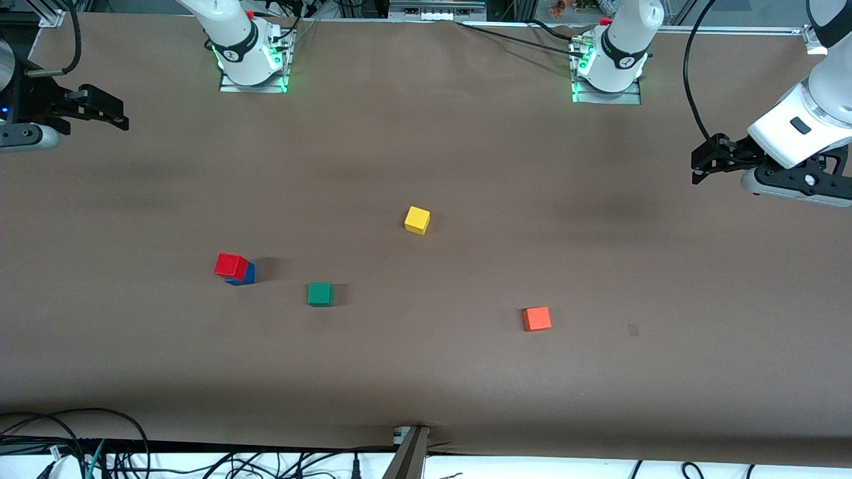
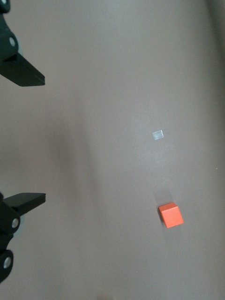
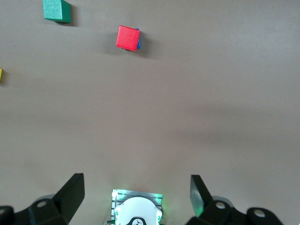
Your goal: Pass red block to right arm, stack on blue
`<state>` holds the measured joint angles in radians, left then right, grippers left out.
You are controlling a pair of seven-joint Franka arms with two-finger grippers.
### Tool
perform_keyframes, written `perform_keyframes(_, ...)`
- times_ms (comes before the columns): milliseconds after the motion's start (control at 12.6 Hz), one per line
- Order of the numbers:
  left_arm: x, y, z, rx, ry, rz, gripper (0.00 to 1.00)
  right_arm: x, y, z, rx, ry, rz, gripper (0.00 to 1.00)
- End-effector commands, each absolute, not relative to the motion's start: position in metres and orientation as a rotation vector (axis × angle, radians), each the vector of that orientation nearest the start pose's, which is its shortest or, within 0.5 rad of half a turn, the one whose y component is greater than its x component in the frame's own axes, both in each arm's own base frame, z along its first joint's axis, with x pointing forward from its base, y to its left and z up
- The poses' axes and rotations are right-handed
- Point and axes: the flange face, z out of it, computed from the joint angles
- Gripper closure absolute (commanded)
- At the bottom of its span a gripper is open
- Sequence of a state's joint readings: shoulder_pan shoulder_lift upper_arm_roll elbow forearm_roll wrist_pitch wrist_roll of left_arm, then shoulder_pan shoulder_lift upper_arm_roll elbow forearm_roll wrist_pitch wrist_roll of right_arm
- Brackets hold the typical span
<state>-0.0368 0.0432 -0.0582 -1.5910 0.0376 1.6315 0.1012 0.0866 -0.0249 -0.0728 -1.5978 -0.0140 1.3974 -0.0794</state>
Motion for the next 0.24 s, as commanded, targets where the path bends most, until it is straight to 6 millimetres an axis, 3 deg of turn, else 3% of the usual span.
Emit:
perform_keyframes(0,0.5723,-0.0506,0.6026,-3.083,0.316,0.007,0.00,0.5313,0.0016,0.6155,-3.154,-0.131,0.261,0.00)
perform_keyframes(159,0.5723,-0.0506,0.6026,-3.083,0.314,0.007,0.00,0.5313,0.0014,0.6156,-3.156,-0.131,0.261,0.00)
